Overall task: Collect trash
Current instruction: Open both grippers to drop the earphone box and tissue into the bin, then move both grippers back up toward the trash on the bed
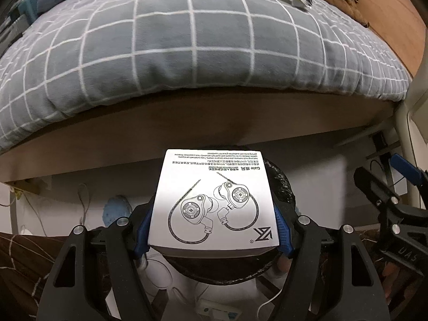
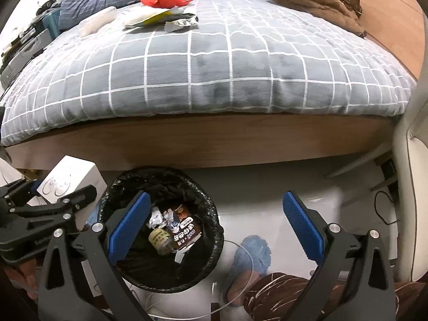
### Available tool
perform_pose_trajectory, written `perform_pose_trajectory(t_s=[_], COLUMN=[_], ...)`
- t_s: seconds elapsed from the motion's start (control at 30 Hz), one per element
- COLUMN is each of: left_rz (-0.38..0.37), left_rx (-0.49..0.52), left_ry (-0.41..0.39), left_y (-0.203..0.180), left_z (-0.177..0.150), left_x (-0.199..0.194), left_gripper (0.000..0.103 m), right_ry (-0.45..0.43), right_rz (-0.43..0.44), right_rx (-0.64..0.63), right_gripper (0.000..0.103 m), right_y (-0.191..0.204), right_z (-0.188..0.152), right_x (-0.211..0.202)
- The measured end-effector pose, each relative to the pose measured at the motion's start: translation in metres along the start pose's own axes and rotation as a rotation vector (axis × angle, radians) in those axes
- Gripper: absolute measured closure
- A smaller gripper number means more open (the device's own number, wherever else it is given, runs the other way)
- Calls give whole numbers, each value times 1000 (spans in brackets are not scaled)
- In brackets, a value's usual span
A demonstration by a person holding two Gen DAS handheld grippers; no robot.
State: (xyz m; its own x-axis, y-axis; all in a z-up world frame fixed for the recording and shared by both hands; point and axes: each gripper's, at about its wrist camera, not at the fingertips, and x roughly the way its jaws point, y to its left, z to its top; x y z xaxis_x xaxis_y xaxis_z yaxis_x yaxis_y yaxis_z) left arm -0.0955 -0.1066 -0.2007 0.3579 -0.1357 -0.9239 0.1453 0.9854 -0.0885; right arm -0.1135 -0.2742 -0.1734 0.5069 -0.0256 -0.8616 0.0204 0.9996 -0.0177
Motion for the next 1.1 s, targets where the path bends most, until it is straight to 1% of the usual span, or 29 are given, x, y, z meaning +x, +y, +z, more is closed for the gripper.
perform_pose_trajectory(t_s=[0.2, 0.27, 0.3, 0.37, 0.57, 0.9, 1.1], left_rz=[-1, 13, 16, 21, 46, 66, 67], left_rx=[21, 25, 23, 16, 14, -14, -34], left_ry=[6, 7, 9, 0, -61, -145, -188], left_y=[-7, -6, -6, -5, 1, 13, 27], left_z=[-4, -5, -3, -5, -3, 13, 23], left_x=[2, 2, 3, 2, -11, -44, -67], left_gripper=[33, 31, 30, 17, 6, 6, 6], right_ry=[7, 9, 9, 3, -34, -102, -157], right_rz=[-16, -24, -24, -26, -31, -33, -35], right_rx=[1, -3, -5, -7, -7, -11, -26], right_gripper=[8, 8, 8, 8, 8, 8, 8], right_y=[-2, -1, 0, 1, 3, 7, 13], right_z=[0, 0, 1, 2, 9, 23, 39], right_x=[1, 1, 1, 0, -10, -30, -47])
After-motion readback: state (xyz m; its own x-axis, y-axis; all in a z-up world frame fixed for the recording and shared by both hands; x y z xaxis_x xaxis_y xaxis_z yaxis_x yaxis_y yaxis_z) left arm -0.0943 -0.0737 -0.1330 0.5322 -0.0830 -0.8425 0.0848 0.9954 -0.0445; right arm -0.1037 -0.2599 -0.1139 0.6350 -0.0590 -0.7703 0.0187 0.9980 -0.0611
